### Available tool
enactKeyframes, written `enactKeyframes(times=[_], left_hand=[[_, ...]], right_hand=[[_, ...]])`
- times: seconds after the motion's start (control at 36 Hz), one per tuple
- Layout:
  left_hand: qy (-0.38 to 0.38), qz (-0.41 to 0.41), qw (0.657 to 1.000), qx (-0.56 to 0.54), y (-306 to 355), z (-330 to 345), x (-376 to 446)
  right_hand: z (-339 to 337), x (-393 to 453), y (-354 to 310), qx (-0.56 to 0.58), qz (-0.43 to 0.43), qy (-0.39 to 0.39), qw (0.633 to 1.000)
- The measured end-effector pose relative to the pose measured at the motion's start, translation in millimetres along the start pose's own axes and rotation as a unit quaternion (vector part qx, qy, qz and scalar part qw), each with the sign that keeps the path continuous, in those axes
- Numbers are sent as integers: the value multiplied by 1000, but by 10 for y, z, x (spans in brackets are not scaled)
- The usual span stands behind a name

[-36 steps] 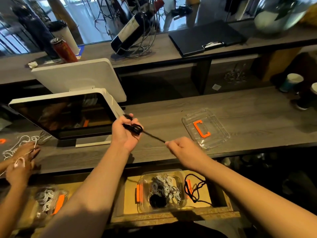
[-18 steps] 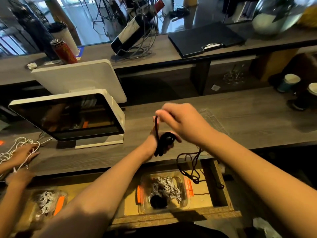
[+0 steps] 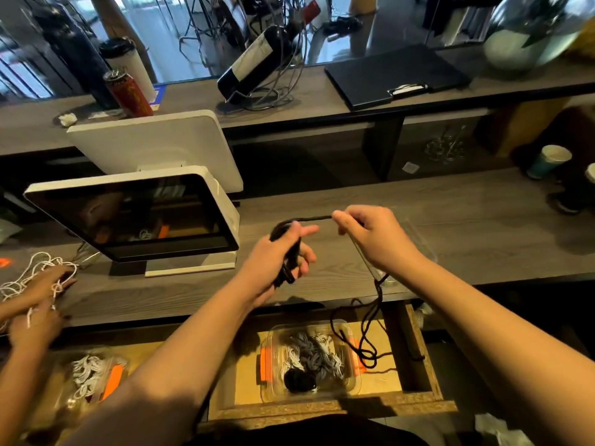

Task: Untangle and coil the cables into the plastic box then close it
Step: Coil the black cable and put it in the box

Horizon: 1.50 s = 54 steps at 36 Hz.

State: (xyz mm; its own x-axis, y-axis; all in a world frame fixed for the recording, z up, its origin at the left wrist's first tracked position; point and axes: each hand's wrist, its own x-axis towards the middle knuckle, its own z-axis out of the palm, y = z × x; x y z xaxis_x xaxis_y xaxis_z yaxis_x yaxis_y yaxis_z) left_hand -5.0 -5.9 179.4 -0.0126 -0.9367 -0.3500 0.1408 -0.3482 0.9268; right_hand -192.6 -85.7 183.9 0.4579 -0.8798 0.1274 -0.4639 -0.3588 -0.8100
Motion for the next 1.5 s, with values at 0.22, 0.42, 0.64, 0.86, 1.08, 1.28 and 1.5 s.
enactKeyframes(times=[0.22,0.42,0.64,0.86,1.08,1.28,1.5], left_hand=[[103,19,976,-189,60,25,78],[179,1,889,-421,180,-45,288],[296,37,853,-429,212,-88,582],[400,47,915,40,111,-114,722],[110,-15,924,365,-54,-38,606],[-172,-214,954,124,-261,5,382],[-250,-109,937,217,-119,89,215]], right_hand=[[452,-239,118,78,39,-73,993],[540,-366,171,201,97,-222,949],[718,-438,13,214,132,-240,938],[692,-518,-117,110,64,-275,953],[281,-309,-192,-38,-56,-230,971],[30,-32,-31,-60,-59,-140,987],[-44,109,180,-39,-6,-114,993]])
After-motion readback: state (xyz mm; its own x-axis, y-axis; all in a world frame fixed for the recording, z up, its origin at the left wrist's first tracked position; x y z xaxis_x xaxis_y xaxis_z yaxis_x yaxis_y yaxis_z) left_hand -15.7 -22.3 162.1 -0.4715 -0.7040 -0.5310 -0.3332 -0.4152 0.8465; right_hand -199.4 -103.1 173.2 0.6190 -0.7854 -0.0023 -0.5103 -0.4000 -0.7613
